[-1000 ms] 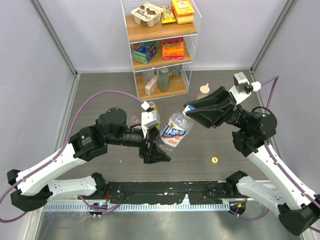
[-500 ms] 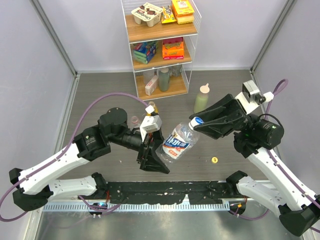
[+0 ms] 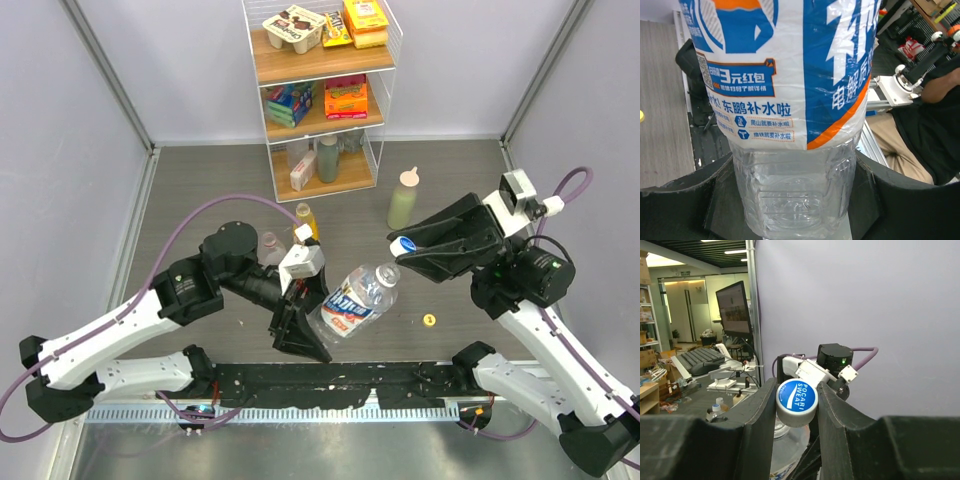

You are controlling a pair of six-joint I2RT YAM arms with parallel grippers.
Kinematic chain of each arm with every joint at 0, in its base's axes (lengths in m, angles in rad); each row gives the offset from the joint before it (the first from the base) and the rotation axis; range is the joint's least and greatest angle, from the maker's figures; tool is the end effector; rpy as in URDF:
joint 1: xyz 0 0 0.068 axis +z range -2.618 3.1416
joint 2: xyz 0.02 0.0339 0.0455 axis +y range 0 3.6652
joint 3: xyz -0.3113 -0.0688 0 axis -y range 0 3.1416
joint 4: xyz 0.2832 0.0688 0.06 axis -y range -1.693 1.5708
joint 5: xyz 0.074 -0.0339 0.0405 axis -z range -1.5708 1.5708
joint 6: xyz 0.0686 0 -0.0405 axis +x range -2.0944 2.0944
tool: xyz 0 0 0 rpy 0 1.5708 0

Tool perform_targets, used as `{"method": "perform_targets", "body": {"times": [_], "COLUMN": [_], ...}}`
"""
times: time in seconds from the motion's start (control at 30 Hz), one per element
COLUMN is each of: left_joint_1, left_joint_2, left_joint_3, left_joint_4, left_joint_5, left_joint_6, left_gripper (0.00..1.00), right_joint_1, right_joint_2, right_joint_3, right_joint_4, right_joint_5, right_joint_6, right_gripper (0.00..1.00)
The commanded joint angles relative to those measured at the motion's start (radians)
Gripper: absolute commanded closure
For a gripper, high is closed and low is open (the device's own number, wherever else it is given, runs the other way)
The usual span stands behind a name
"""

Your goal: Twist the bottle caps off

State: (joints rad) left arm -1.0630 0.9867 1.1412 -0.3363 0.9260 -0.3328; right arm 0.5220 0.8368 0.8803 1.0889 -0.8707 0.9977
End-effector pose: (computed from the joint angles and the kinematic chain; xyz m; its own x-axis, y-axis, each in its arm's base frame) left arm 0.0650 -0.2296 0.4552 -0.3795 0.2782 -0.8823 0.8289 -0.3213 -0.4579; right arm 0.0969 0.1163 0.5239 -0.0808 0.5780 -0.8120 -0.9862 -0.1643 -0.0188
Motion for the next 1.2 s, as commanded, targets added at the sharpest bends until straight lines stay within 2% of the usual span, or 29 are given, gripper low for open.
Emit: {"method": "perform_targets", "body": {"times": [0.0,0.17,0.27,0.47,0.6,1.0,1.17], "left_joint_1": [-0.008,-0.008,-0.008,-0.009,-0.008,-0.008,-0.008], "left_joint_2": [-0.048,-0.062,-0.069,-0.091,-0.105,-0.094,-0.072], "left_joint_3": [0.002,0.003,0.003,-0.012,-0.020,-0.034,-0.041], "left_joint_4": [0.025,-0.010,-0.024,-0.001,0.022,0.042,0.033], "left_joint_5": [0.044,-0.015,-0.042,-0.099,-0.162,-0.381,-0.463], "left_joint_6": [0.032,0.066,0.080,0.090,0.100,0.118,0.121], "left_gripper": [1.00,1.00,1.00,1.00,1.00,1.00,1.00], "right_joint_1": [-0.004,-0.004,-0.004,-0.004,-0.005,-0.002,-0.004], "right_joint_2": [-0.013,-0.008,-0.027,-0.085,-0.091,-0.041,0.031], "right_joint_3": [0.003,0.003,0.008,0.005,-0.021,-0.228,-0.305], "right_joint_4": [0.029,-0.036,-0.217,-0.573,-0.691,-0.768,-0.770], "right_joint_5": [0.044,0.071,0.128,0.343,0.433,0.634,0.800], "right_joint_6": [-0.024,-0.047,-0.149,-0.350,-0.421,-0.528,-0.521], "right_gripper": [0.99,0.99,0.99,0.99,0.99,0.99,0.99]}}
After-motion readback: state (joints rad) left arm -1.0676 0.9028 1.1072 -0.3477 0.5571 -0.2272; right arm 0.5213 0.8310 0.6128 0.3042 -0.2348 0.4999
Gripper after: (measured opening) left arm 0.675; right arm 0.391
